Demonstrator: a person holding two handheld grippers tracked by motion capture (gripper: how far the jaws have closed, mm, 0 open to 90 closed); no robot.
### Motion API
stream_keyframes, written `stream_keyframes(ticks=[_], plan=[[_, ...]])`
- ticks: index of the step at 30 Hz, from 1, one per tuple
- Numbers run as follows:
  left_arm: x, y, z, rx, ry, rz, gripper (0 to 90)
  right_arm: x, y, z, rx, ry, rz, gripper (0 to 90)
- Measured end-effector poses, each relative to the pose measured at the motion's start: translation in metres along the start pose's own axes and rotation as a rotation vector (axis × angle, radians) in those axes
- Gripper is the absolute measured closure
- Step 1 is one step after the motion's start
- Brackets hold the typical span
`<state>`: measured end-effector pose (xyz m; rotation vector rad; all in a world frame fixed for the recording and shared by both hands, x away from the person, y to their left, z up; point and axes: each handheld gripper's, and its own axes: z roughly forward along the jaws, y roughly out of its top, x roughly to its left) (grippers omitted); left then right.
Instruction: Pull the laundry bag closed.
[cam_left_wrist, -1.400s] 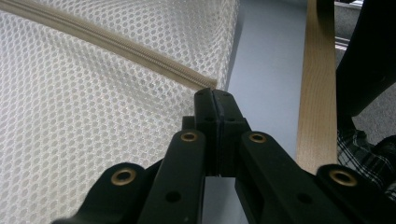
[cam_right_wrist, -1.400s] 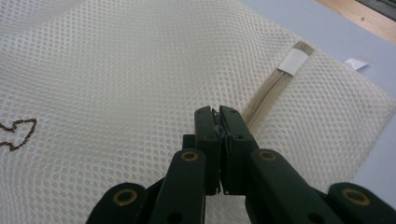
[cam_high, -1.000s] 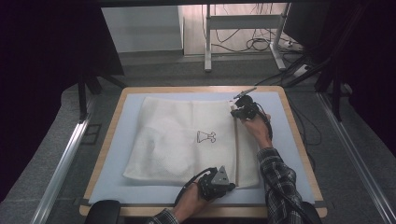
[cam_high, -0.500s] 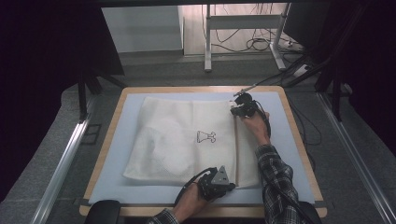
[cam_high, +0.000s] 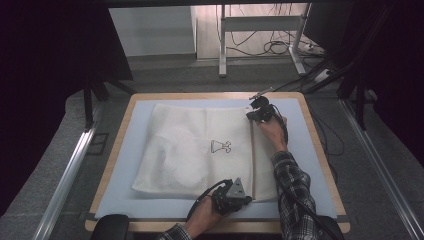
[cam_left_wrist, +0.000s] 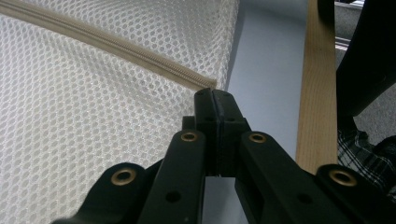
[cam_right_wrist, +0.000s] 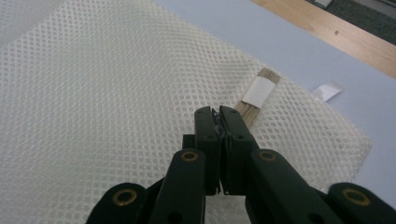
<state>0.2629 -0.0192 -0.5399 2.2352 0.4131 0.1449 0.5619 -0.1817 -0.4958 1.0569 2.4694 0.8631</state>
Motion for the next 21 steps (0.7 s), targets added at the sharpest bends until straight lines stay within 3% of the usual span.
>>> stream_keyframes(ticks=[21], plan=[[0.000, 0.000, 0.000, 0.001, 0.000, 0.001, 89.9, -0.010, 0.011, 0.011, 0.004, -0.020, 0.010, 86.3]])
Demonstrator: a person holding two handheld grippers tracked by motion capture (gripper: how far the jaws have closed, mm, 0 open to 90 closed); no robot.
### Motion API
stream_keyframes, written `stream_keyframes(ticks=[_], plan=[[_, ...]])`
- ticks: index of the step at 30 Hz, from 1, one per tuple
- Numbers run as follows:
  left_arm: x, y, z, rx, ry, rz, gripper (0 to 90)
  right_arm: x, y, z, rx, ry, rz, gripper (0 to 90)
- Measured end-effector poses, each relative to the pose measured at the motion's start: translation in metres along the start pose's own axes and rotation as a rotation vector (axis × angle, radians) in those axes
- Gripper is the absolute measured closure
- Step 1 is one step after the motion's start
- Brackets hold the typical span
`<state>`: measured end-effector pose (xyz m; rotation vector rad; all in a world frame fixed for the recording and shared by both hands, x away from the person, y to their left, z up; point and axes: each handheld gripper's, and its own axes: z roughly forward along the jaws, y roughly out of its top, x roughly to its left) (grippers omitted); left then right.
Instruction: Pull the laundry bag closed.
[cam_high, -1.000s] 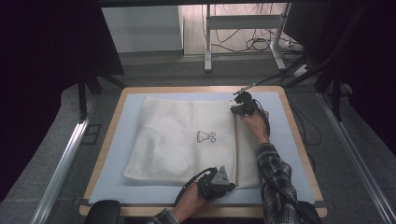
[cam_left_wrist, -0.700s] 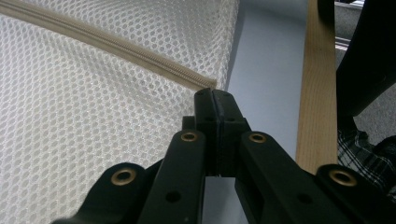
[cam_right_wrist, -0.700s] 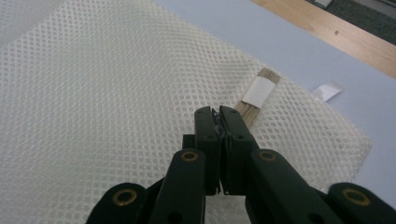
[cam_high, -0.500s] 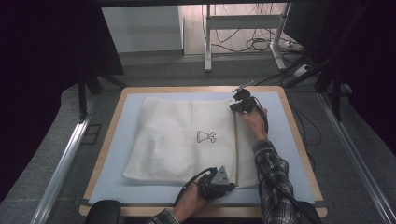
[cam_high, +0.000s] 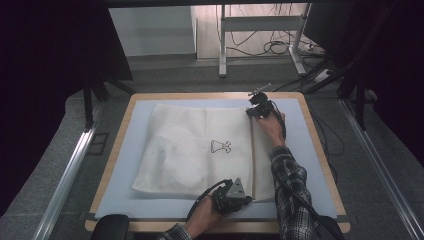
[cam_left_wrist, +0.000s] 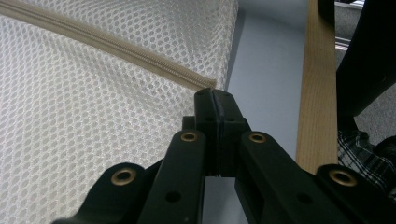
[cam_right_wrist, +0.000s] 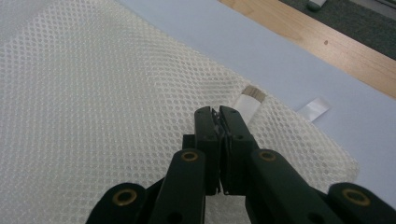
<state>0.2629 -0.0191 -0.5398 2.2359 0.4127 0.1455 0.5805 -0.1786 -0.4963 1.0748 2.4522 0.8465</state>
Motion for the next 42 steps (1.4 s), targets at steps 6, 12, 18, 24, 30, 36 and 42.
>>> stream_keyframes(ticks=[6, 12, 18, 24, 30, 36, 42], plan=[[0.000, 0.000, 0.000, 0.000, 0.000, 0.000, 89.9, -0.004, 0.001, 0.004, -0.003, 0.005, 0.012, 86.3], [0.000, 0.000, 0.000, 0.001, -0.001, 0.000, 89.9, -0.006, 0.002, 0.006, -0.009, 0.001, 0.026, 86.3], [0.000, 0.000, 0.000, 0.000, 0.001, 0.000, 89.9, -0.009, 0.004, 0.009, -0.015, -0.004, 0.039, 86.3], [0.000, 0.000, 0.000, 0.000, 0.001, 0.000, 90.0, -0.011, 0.005, 0.012, -0.015, -0.006, 0.048, 86.3], [0.000, 0.000, 0.000, 0.000, 0.001, 0.000, 89.9, -0.014, 0.007, 0.016, -0.017, -0.013, 0.072, 86.3], [0.000, 0.000, 0.000, 0.001, -0.001, -0.001, 89.9, -0.014, 0.010, 0.020, -0.006, -0.016, 0.080, 86.2], [0.001, 0.000, 0.000, -0.001, -0.006, -0.007, 90.0, -0.013, 0.009, 0.018, -0.008, -0.011, 0.070, 84.4]])
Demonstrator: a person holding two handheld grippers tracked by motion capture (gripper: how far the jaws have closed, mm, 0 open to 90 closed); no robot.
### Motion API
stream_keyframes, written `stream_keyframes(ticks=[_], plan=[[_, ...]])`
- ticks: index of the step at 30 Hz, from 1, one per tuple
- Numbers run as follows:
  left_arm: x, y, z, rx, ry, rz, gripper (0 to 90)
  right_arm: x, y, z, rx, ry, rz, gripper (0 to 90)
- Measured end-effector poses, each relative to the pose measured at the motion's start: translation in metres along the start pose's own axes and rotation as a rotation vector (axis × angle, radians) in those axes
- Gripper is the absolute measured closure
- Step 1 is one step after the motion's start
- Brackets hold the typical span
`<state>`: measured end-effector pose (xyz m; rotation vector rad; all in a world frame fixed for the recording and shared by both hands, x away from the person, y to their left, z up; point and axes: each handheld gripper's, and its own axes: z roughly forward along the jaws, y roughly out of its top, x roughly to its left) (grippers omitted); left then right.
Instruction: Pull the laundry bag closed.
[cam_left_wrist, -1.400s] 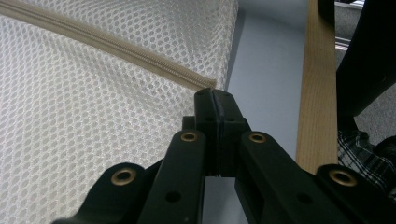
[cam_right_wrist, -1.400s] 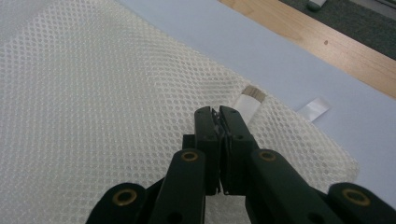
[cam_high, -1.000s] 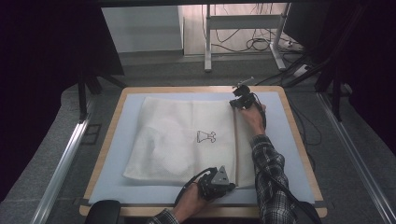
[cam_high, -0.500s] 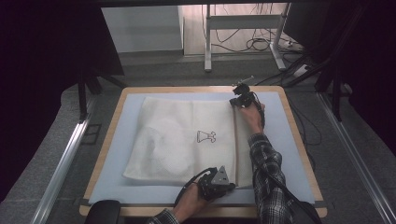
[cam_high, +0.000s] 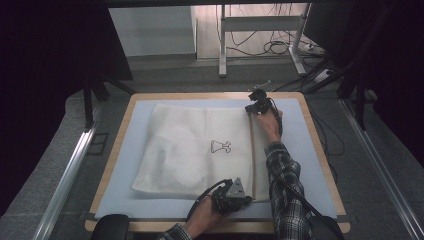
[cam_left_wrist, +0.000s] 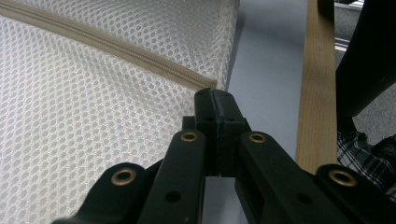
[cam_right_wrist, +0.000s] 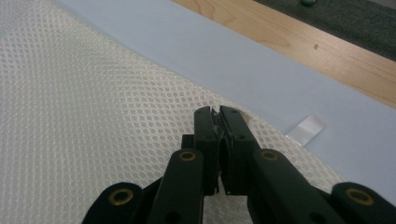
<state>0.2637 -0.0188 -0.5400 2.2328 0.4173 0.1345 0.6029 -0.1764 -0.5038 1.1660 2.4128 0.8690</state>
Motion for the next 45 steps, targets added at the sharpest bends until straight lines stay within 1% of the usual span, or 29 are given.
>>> stream_keyframes(ticks=[3, 4, 8, 9, 11, 13, 14, 22, 26, 28, 32, 34, 35, 36, 38, 40, 41, 42, 44, 45], plan=[[0.001, 0.000, 0.000, -0.001, -0.007, -0.007, 89.9, 0.003, -0.001, -0.001, -0.003, -0.001, -0.010, 82.2], [0.000, 0.000, 0.001, -0.014, -0.010, -0.025, 89.9, 0.003, -0.001, -0.002, -0.006, -0.004, -0.009, 81.2], [0.000, 0.000, 0.001, -0.015, -0.011, -0.026, 89.7, 0.006, -0.002, -0.005, -0.014, 0.005, -0.016, 77.6], [0.001, 0.000, 0.000, -0.003, -0.009, -0.010, 89.7, 0.006, -0.003, -0.005, -0.016, 0.006, -0.021, 76.6], [0.001, 0.000, 0.000, -0.003, -0.009, -0.010, 89.5, 0.008, -0.003, -0.007, -0.015, 0.003, -0.028, 74.8], [0.002, 0.000, 0.000, -0.005, -0.010, -0.012, 89.3, 0.009, -0.004, -0.010, -0.020, 0.007, -0.033, 73.6], [0.001, 0.000, 0.000, -0.018, -0.012, -0.029, 89.2, 0.009, -0.005, -0.011, -0.024, 0.008, -0.037, 73.5], [0.002, -0.001, -0.001, -0.027, -0.012, -0.035, 87.5, 0.009, -0.009, -0.020, -0.039, 0.020, -0.029, 69.7], [0.004, -0.001, -0.003, -0.036, -0.014, -0.051, 84.9, 0.011, -0.010, -0.024, -0.047, 0.021, -0.033, 66.3], [0.005, -0.001, -0.003, -0.045, -0.011, -0.057, 83.2, 0.013, -0.011, -0.027, -0.050, 0.029, -0.033, 64.6], [0.006, -0.001, -0.004, -0.047, -0.009, -0.067, 80.9, 0.014, -0.014, -0.030, -0.048, 0.035, -0.038, 61.5], [0.007, -0.001, -0.005, -0.048, -0.004, -0.068, 80.4, 0.014, -0.015, -0.031, -0.045, 0.041, -0.035, 60.0], [0.008, -0.001, -0.006, -0.040, -0.005, -0.060, 79.6, 0.014, -0.016, -0.032, -0.044, 0.045, -0.031, 59.3], [0.007, 0.000, -0.006, -0.048, -0.003, -0.072, 79.0, 0.014, -0.017, -0.032, -0.043, 0.044, -0.031, 58.7], [0.007, 0.000, -0.007, -0.045, 0.000, -0.069, 76.8, 0.015, -0.018, -0.034, -0.044, 0.046, -0.031, 57.2], [0.006, 0.001, -0.007, -0.040, 0.015, -0.061, 75.3, 0.015, -0.020, -0.036, -0.046, 0.053, -0.036, 55.6], [0.006, 0.002, -0.008, -0.037, 0.021, -0.055, 74.4, 0.016, -0.020, -0.037, -0.045, 0.056, -0.034, 55.0], [0.006, 0.002, -0.009, -0.022, 0.027, -0.038, 73.4, 0.017, -0.021, -0.037, -0.049, 0.058, -0.038, 54.3], [0.006, 0.003, -0.009, -0.021, 0.033, -0.039, 71.2, 0.018, -0.022, -0.039, -0.054, 0.064, -0.039, 52.7], [0.005, 0.003, -0.009, -0.028, 0.033, -0.049, 70.1, 0.018, -0.023, -0.039, -0.053, 0.068, -0.041, 51.7]])
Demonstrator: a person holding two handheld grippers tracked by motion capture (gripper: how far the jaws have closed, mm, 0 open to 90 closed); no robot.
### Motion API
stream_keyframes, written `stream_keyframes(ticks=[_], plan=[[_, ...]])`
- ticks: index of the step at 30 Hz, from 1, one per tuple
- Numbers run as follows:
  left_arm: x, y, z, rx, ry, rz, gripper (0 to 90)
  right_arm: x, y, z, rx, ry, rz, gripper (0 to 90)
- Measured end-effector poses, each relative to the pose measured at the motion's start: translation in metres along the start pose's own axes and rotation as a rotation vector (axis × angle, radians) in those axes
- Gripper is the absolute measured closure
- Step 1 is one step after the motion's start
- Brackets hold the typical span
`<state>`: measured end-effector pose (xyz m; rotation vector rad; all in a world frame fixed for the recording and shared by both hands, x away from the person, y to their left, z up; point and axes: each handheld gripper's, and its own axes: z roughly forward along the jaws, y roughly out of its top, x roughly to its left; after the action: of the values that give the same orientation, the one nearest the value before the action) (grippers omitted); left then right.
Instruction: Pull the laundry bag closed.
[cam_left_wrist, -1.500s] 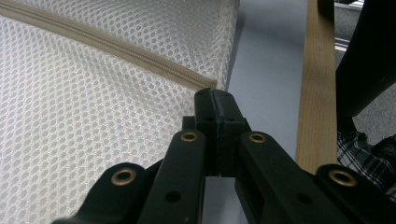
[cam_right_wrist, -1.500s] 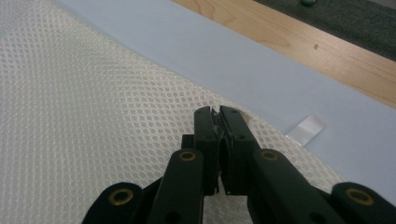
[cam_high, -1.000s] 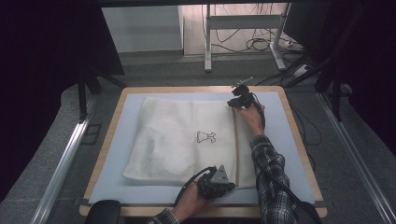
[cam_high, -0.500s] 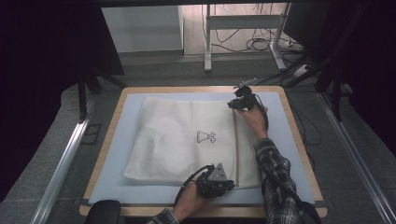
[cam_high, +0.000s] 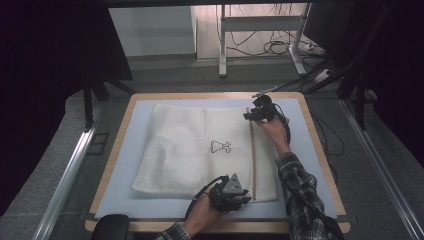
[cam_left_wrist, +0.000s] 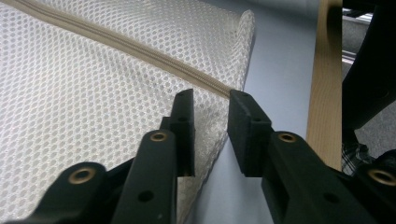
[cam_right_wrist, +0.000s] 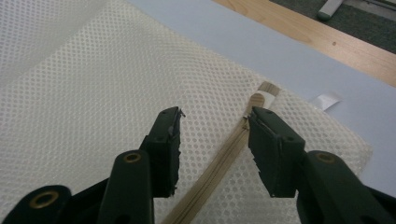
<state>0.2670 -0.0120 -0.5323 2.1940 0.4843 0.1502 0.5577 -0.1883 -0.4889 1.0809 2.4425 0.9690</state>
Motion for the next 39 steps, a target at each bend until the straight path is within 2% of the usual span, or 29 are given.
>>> stream_keyframes(ticks=[4, 5, 6, 13, 20, 25, 26, 30, 33, 39], plan=[[0.001, 0.000, 0.000, 0.004, -0.001, -0.009, 63.9, 0.003, -0.004, -0.002, -0.003, 0.001, -0.003, 47.3], [0.002, 0.000, 0.000, 0.020, -0.001, 0.003, 61.5, 0.004, -0.005, -0.002, -0.005, 0.000, -0.003, 46.0], [0.002, 0.000, 0.000, 0.009, 0.000, -0.016, 59.1, 0.004, -0.005, -0.003, -0.003, 0.004, -0.003, 44.4], [0.005, -0.002, -0.001, 0.022, 0.014, -0.037, 48.2, 0.007, -0.009, -0.008, -0.018, 0.011, -0.002, 34.0], [0.010, -0.003, -0.005, 0.021, 0.043, -0.066, 38.0, 0.009, -0.014, -0.019, -0.032, 0.020, -0.007, 29.2], [0.015, -0.004, -0.010, 0.024, 0.042, -0.078, 29.9, 0.011, -0.016, -0.025, -0.040, 0.023, -0.002, 26.0], [0.015, -0.004, -0.010, 0.017, 0.043, -0.090, 28.7, 0.012, -0.017, -0.026, -0.046, 0.025, -0.006, 25.0], [0.019, -0.005, -0.016, 0.026, 0.051, -0.089, 25.5, 0.016, -0.019, -0.030, -0.043, 0.033, -0.014, 22.1], [0.022, -0.005, -0.020, 0.006, 0.063, -0.109, 23.7, 0.020, -0.022, -0.033, -0.037, 0.024, -0.023, 20.7], [0.031, -0.004, -0.030, -0.002, 0.080, -0.130, 18.9, 0.026, -0.025, -0.041, -0.049, 0.035, -0.026, 17.4]])
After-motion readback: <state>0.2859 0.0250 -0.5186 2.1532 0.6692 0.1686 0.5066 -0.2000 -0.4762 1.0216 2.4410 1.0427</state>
